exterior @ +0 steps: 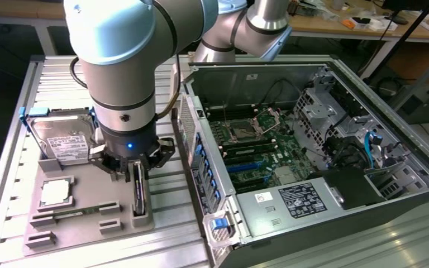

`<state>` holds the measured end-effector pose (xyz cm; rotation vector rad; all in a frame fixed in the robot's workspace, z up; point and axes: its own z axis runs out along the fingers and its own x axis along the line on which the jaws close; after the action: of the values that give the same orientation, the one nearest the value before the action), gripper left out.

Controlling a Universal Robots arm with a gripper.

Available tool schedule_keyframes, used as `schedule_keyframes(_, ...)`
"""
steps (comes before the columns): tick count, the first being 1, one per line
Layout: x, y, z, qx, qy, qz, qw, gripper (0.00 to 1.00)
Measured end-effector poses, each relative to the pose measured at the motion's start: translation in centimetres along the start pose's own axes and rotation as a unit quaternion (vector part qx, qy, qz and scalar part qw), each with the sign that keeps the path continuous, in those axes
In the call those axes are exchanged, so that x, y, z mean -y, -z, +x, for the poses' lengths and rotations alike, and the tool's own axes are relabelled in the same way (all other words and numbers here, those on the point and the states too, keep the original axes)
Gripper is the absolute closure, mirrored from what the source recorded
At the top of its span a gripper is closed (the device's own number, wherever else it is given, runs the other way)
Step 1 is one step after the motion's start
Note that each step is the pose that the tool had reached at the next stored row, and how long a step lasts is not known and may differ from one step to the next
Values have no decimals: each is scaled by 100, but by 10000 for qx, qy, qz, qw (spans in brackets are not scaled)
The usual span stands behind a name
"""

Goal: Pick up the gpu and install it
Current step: 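Pick up the gpu and move the gpu toward the slot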

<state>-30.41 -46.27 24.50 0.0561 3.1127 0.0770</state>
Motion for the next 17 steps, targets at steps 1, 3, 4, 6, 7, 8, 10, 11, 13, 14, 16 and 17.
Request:
schedule_keyframes(1, 0, 0, 0, 0, 0, 0, 10000, 61)
schedule_keyframes(3, 0, 0, 0, 0, 0, 0, 10000, 61)
schedule_keyframes(4, 0, 0, 0, 0, 0, 0, 10000, 62)
schedule_keyframes(6, 0, 0, 0, 0, 0, 0, 10000, 69)
schedule_keyframes(7, 0, 0, 0, 0, 0, 0, 10000, 69)
schedule_keyframes(8, 0, 0, 0, 0, 0, 0, 10000, 69)
schedule_keyframes(10, 0, 0, 0, 0, 0, 0, 10000, 69)
schedule_keyframes(11, 0, 0, 0, 0, 0, 0, 10000, 71)
schedule_keyframes(13, 0, 0, 0, 0, 0, 0, 10000, 73)
schedule_keyframes(14, 0, 0, 0, 0, 0, 0, 10000, 73)
schedule_keyframes(16, 0, 0, 0, 0, 0, 0, 10000, 73)
schedule_keyframes(17, 0, 0, 0, 0, 0, 0, 10000, 73)
